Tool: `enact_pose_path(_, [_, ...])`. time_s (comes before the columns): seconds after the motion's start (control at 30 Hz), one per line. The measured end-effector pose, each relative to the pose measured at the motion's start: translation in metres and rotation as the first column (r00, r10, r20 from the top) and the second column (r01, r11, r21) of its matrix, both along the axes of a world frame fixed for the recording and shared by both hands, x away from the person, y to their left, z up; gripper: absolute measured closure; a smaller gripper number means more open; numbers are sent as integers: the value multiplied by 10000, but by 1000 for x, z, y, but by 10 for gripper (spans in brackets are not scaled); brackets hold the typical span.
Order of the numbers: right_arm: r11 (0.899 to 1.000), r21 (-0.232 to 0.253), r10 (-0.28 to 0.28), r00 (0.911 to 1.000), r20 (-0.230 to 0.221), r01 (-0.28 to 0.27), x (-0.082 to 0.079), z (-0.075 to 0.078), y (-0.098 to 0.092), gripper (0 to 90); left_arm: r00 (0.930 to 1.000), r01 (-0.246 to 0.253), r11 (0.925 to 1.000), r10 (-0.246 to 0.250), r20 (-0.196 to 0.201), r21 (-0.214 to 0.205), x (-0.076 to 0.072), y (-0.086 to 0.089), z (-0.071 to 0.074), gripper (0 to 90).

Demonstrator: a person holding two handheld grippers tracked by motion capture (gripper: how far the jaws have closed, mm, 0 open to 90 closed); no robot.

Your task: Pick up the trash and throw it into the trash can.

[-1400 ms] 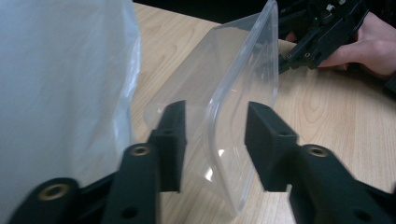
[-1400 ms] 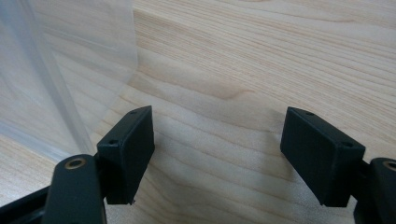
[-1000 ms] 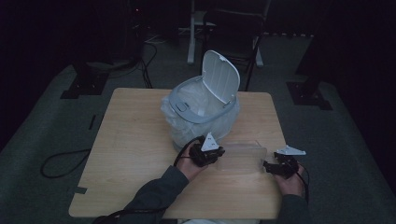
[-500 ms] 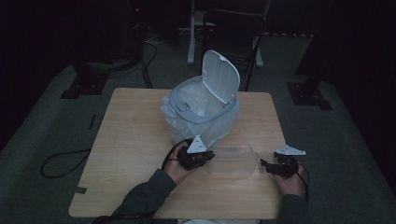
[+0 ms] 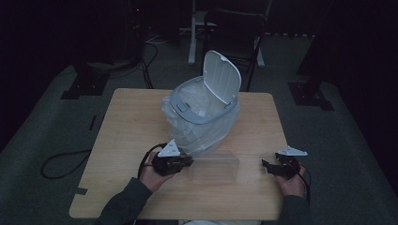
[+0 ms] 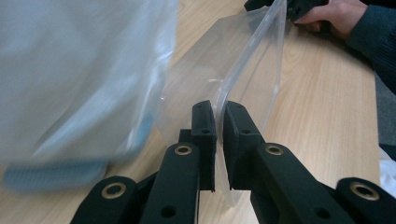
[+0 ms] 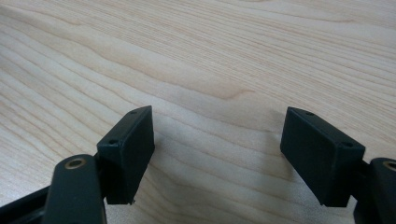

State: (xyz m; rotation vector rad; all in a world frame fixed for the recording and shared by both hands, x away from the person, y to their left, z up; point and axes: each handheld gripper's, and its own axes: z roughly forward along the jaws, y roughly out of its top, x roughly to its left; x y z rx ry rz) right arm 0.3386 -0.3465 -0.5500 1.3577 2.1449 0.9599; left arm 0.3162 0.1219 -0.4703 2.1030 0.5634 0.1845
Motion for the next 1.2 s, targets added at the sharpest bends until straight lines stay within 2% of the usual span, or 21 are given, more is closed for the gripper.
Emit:
enact_pose_path(0.03, [10000, 3, -2, 10000, -2, 2, 0, 0, 0, 251, 9999, -145, 9999, 145, 27, 1, -2, 13, 0, 849])
enact_pose_path(0.17, [10000, 2, -3, 10000, -2, 3, 0, 0, 0, 250, 9983, -585, 9983, 585, 36, -62, -5, 42, -1, 848])
enact_pose_path(0.3, [10000, 1, -3, 10000, 3, 3, 0, 0, 0, 250, 9980, -628, 9980, 628, -10, -13, -6, 59, 0, 842])
enact_pose_path(0.63, [10000, 5, -6, 10000, -2, 6, 0, 0, 0, 251, 10000, -78, 9983, 75, 48, 569, 0, 45, 3, 761])
enact_pose_path(0.77, [10000, 5, -5, 10000, -2, 5, 0, 0, 0, 250, 9999, 59, 9987, -52, -138, 509, 2, 43, 4, 719])
enact_pose_path(0.83, [10000, 2, -3, 10000, 3, 3, 0, 0, 0, 251, 9996, 48, 9990, -34, -296, 451, 3, 43, 4, 719])
enact_pose_path(0.97, [10000, 1, -3, 10000, 2, 3, 0, 0, 0, 250, 9994, 28, 9991, -13, -337, 427, 2, 43, 2, 733])
enact_pose_path(1.0, [10000, 5, -5, 10000, -1, 5, 0, 0, 0, 250, 9992, 45, 9995, -33, -390, 310, 2, 44, 0, 733])
enact_pose_path(1.2, [10000, 4, -5, 10000, -1, 5, 0, 0, 0, 250, 9993, 125, 9999, -123, -357, 51, 1, 46, -1, 844])
